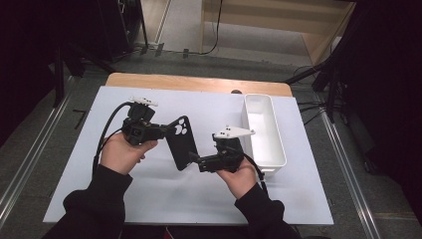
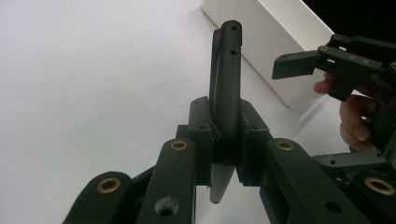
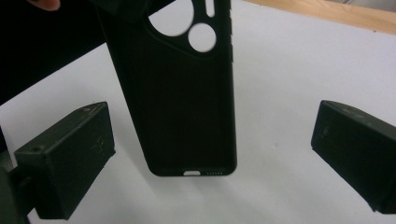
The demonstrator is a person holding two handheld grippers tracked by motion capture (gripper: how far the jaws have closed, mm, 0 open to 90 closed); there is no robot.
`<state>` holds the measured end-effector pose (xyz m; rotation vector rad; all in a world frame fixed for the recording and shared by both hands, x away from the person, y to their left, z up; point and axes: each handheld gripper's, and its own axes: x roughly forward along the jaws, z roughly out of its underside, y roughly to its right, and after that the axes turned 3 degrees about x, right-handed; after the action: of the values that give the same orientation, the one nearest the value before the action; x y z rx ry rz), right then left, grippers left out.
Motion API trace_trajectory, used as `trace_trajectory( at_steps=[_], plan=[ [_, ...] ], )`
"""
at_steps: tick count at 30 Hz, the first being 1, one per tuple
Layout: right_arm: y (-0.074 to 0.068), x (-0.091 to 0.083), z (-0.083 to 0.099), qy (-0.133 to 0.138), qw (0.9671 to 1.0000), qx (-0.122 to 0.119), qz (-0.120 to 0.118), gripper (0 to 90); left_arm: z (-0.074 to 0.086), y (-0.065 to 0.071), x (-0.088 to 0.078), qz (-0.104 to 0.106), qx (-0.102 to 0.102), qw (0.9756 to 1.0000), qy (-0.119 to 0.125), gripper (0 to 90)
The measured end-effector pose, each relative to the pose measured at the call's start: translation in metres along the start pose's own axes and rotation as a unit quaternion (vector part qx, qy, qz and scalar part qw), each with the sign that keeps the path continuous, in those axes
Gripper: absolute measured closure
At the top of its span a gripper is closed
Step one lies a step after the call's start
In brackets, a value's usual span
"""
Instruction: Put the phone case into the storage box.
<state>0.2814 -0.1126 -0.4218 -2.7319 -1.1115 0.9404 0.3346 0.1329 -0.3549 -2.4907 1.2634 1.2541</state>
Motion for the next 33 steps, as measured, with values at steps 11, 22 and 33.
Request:
trace_trajectory(
  at_steps=[11,22,33],
  plan=[
    [-0.010,0.005,-0.009,0.003,0.9999,-0.010,0.002,0.0,-0.001,0.006,0.004,0.005,0.000,1.0000,-0.008,78.6],
    [-0.019,0.015,-0.016,-0.004,0.9999,-0.012,0.011,0.0,-0.001,0.010,0.008,0.015,-0.002,0.9998,-0.011,78.6],
    [-0.022,0.026,-0.018,-0.005,0.9998,-0.006,0.018,0.0,0.000,0.013,0.012,0.025,-0.004,0.9996,-0.014,78.7]
  ],
)
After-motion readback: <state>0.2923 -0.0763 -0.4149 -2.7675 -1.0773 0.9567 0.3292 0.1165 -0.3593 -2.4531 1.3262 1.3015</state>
